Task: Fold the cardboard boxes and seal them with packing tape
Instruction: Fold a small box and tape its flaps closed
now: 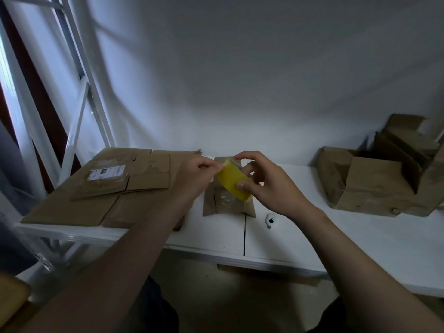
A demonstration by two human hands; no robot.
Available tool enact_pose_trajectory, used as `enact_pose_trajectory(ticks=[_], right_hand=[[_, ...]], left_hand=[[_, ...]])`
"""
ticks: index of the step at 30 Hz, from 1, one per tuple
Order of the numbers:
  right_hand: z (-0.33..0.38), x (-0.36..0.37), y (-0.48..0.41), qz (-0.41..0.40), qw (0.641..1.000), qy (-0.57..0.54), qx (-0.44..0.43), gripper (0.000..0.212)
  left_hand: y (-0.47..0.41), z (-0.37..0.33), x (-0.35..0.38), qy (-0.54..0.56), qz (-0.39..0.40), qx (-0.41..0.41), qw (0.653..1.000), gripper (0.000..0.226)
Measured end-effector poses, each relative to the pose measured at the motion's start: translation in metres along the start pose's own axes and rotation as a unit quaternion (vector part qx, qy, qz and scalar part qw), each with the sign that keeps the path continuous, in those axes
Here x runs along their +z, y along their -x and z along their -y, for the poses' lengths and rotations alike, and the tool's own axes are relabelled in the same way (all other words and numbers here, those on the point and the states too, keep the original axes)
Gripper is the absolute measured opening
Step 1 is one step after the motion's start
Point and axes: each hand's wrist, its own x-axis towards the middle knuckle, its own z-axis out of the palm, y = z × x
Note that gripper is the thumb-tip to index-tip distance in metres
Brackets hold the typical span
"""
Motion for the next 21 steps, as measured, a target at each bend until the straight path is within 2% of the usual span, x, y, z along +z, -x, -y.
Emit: enact_pose_trajectory(ticks=[5,12,16,21], right_hand=[[0.004,-0.003,0.0,-0.004,1.0,-0.014,-0.007,0.045],[0.002,0.001,-0.002,-0.004,0.999,-0.051,-0.004,0.034],[-0.005,0.006,-0.007,0.011,1.0,-0.019,0.02,0.02],[-0.012,0.005,-0.011,0.018,0.998,0.036,0.056,0.016]], left_hand=[[-0.003,0.001,-0.002,-0.009,0.002,0.032,0.999,0.018],[-0.004,0.004,-0.003,-0.08,-0.027,0.079,0.993,0.015],[-0.003,0.004,-0.001,-0.092,-0.04,0.068,0.993,0.013],[-0.004,0.006,-0.002,-0.097,-0.034,0.053,0.993,0.013]])
